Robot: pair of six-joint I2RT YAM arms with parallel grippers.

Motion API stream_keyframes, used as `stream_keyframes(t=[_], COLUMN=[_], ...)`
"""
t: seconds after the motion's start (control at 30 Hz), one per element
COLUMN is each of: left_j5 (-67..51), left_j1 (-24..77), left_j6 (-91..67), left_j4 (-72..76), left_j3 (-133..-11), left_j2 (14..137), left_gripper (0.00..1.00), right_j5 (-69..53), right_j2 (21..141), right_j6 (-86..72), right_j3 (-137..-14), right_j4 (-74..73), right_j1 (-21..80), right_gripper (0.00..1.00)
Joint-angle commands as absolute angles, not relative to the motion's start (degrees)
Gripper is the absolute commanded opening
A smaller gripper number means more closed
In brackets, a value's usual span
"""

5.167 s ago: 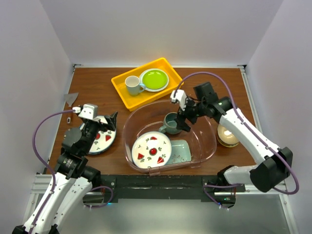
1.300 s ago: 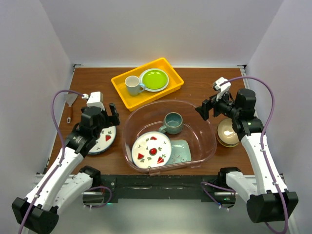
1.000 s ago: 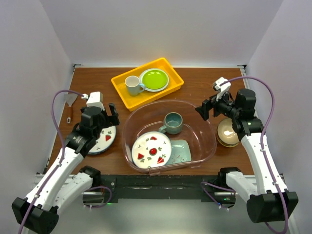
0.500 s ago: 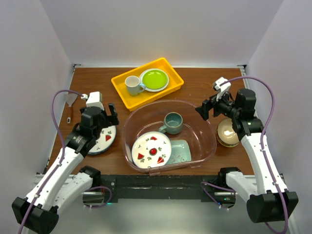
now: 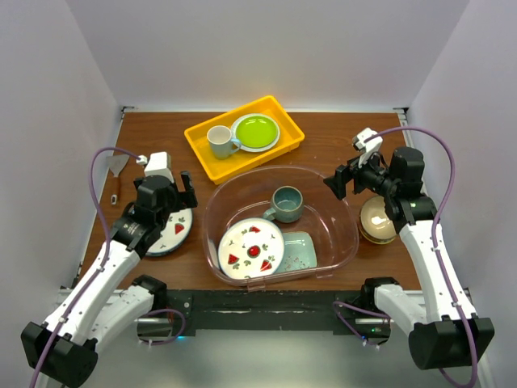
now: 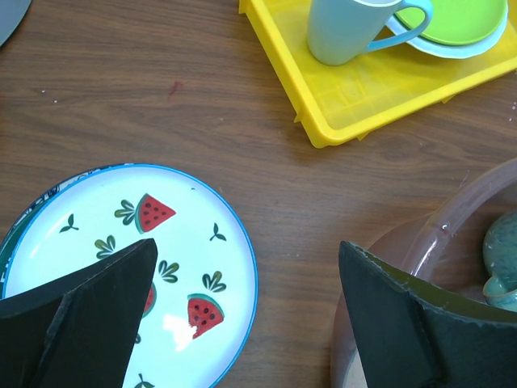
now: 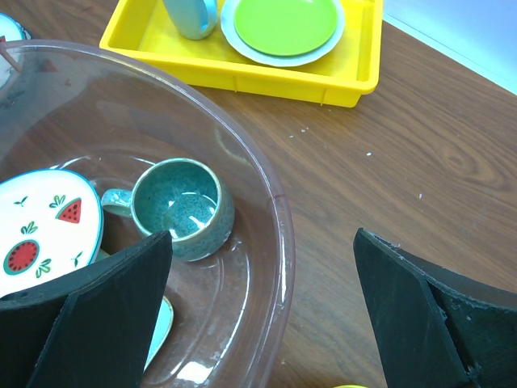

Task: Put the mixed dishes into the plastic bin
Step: Pick up the plate at the center of the board.

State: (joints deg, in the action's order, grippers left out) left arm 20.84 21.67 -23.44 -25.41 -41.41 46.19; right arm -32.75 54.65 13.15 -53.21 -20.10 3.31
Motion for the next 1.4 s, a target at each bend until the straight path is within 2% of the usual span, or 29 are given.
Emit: stream_keyframes(t=[0.0,1.37], left_j5=[21.9,25.5], left_j1=[21.7,21.7], left_j6=[-23.4,-27.0], left_j4=[-24.6,-27.8], left_j3=[-43.8,-46.1], left_j2=[46.1,52.6], left_gripper=[1.00,1.00], right_j5=[-34.0,-33.7], right_j2=[53.8,54.1], right_j6=[14.2,14.5], right_j3=[-53.0,-52.9], right_j4=[-18.8,-18.5], right_j1=[3.0,3.1], right_gripper=[0.99,0.99])
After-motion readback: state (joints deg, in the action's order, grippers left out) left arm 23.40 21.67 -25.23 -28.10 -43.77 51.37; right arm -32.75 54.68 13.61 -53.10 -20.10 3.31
